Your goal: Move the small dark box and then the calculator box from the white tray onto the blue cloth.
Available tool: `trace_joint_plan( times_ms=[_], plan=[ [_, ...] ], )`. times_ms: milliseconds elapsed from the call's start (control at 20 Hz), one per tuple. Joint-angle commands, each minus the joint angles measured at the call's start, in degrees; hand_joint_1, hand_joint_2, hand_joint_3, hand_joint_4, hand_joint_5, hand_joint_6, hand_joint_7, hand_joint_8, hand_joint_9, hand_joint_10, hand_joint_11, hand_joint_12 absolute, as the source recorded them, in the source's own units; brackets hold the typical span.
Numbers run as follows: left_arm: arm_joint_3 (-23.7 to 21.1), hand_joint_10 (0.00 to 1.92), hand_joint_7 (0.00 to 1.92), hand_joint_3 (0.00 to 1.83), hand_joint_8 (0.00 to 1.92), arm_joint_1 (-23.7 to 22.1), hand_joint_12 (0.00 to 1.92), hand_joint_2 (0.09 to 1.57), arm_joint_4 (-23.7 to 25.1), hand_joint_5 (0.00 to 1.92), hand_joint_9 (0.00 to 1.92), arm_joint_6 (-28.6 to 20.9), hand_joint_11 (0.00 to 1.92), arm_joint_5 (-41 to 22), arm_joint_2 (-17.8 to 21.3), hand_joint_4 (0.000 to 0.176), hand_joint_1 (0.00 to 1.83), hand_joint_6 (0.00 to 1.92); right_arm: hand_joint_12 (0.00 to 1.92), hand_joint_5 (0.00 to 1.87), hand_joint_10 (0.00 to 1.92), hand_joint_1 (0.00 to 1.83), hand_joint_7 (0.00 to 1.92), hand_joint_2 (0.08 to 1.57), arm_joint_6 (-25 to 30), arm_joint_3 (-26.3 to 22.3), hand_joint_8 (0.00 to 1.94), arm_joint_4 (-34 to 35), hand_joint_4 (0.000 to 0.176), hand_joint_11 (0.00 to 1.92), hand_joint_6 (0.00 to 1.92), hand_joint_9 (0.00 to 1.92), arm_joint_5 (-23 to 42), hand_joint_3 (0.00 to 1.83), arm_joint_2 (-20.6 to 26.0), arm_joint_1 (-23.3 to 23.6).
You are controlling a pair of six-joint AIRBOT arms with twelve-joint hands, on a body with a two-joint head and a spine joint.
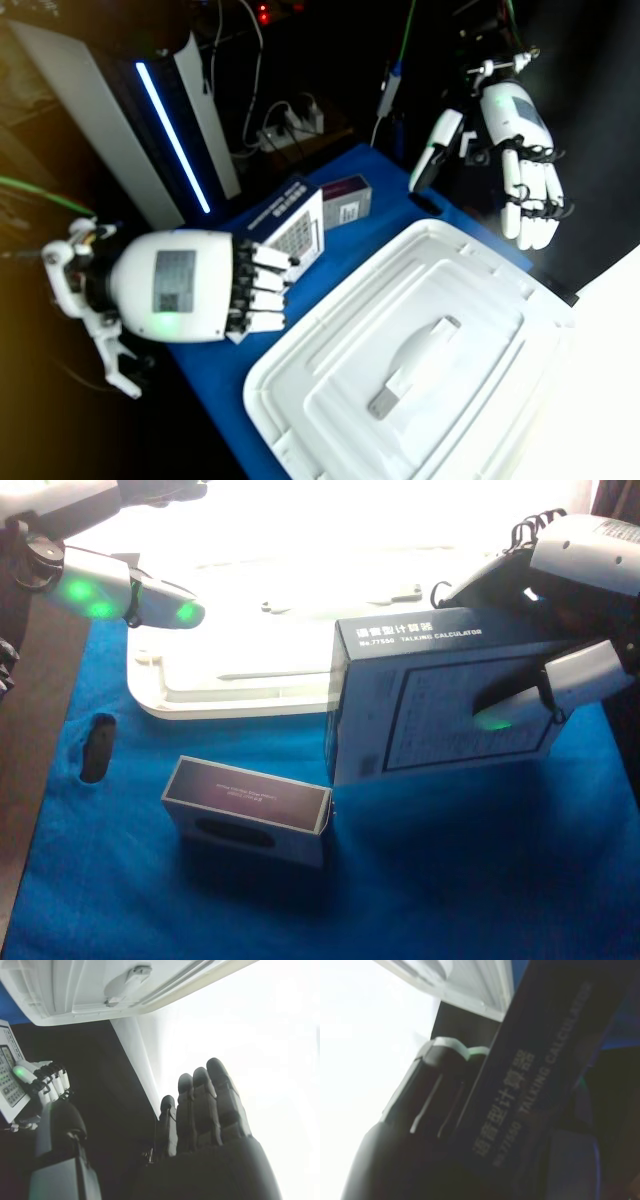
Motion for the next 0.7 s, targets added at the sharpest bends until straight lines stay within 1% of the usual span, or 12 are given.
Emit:
trace_joint_plan(
  times_ms=[0,50,100,150,200,250,300,350,400,500,550,650],
  plan=[
    [-0.1,0.01,0.26,0.00,0.00,-0.5,0.74,0.95,-2.5,0.06,0.26,-0.1,0.00,-5.6,0.3,0.141,0.70,0.00,1.89,0.92,1.53,1.14,1.07,1.14,0.3,0.1,1.01,2.2,0.000,0.86,1.06,0.97,5.9,0.00,-0.3,0.3],
    [-0.1,0.01,0.26,0.00,0.00,-0.5,0.74,0.95,-2.5,0.06,0.26,-0.1,0.00,-5.6,0.3,0.141,0.70,0.00,1.89,0.92,1.53,1.14,1.07,1.14,0.3,0.1,1.01,2.2,0.000,0.86,1.06,0.97,5.9,0.00,-0.3,0.2],
    [-0.2,0.01,0.27,0.00,0.00,-0.5,0.75,0.95,-2.4,0.06,0.27,-0.1,0.00,-5.6,0.3,0.130,0.70,0.00,1.84,0.91,1.45,1.14,1.04,1.15,0.3,0.2,0.87,2.2,0.000,0.75,1.08,0.90,5.9,0.00,-0.5,0.0],
    [-0.2,0.01,0.26,0.00,0.00,-0.4,0.72,0.95,-2.4,0.05,0.26,-0.1,0.00,-5.5,0.3,0.130,0.70,0.00,1.63,0.90,1.18,1.23,1.01,1.14,0.3,0.3,1.11,2.3,0.000,0.63,0.95,0.82,5.9,0.00,-0.6,0.0],
    [-0.2,0.01,0.26,0.00,0.00,-0.3,0.72,0.95,-2.3,0.05,0.26,-0.1,0.00,-5.3,0.3,0.128,0.71,0.00,1.73,0.96,1.33,1.17,0.90,1.12,0.3,0.5,1.05,2.3,0.000,0.59,0.96,0.77,5.9,0.00,-0.7,0.0],
    [-0.2,0.01,0.27,0.00,0.00,-0.3,0.75,0.95,-2.3,0.06,0.27,-0.1,0.00,-5.3,0.3,0.122,0.71,0.00,1.78,0.92,1.32,1.04,0.82,1.03,0.3,0.5,0.92,2.3,0.000,0.46,0.43,0.66,5.9,0.00,-0.7,0.0],
    [-0.2,0.01,0.29,0.00,0.01,-0.2,0.77,0.94,-2.3,0.07,0.28,-0.1,0.00,-5.2,0.3,0.125,0.71,0.00,1.75,0.93,1.22,0.98,0.83,1.00,0.3,0.5,0.74,2.3,0.000,0.43,0.15,0.65,5.9,0.00,-0.7,0.0],
    [-0.3,0.01,0.29,0.00,0.00,-0.2,0.78,0.94,-2.3,0.08,0.28,-0.1,0.00,-5.2,0.3,0.131,0.68,0.00,1.72,0.88,1.12,0.89,0.86,0.97,0.3,0.5,0.53,2.3,0.000,0.41,0.04,0.66,5.9,0.00,-0.7,0.0],
    [-0.3,0.01,0.29,0.00,0.00,-0.2,0.80,0.94,-2.3,0.09,0.29,-0.1,0.00,-5.3,0.3,0.127,0.68,0.00,1.71,0.86,1.05,0.83,0.90,0.96,0.3,0.5,0.35,2.3,0.000,0.39,0.01,0.65,5.9,0.00,-0.6,0.0],
    [-0.3,0.00,0.29,0.00,0.00,-0.1,0.77,0.94,-2.3,0.09,0.29,-0.1,0.00,-5.3,0.3,0.130,0.70,0.00,1.65,0.80,0.90,0.81,1.00,0.94,0.3,0.5,0.13,2.3,0.000,0.41,0.00,0.71,5.9,0.00,-0.6,0.0],
    [-0.4,0.00,0.30,0.00,0.00,-0.1,0.77,0.92,-2.3,0.10,0.29,-0.1,0.00,-5.2,0.3,0.137,0.69,0.00,1.71,0.75,0.96,0.80,1.02,0.94,0.3,0.5,0.08,2.3,0.000,0.46,0.00,0.72,6.0,0.00,-0.6,0.0],
    [-0.4,0.00,0.29,0.00,0.00,0.0,0.77,0.92,-2.3,0.09,0.28,-0.1,0.00,-5.2,0.3,0.132,0.68,0.00,1.72,0.67,0.96,0.79,0.99,0.93,0.3,0.4,0.03,2.3,0.000,0.44,0.00,0.68,6.0,0.00,-0.5,0.0]
  ],
)
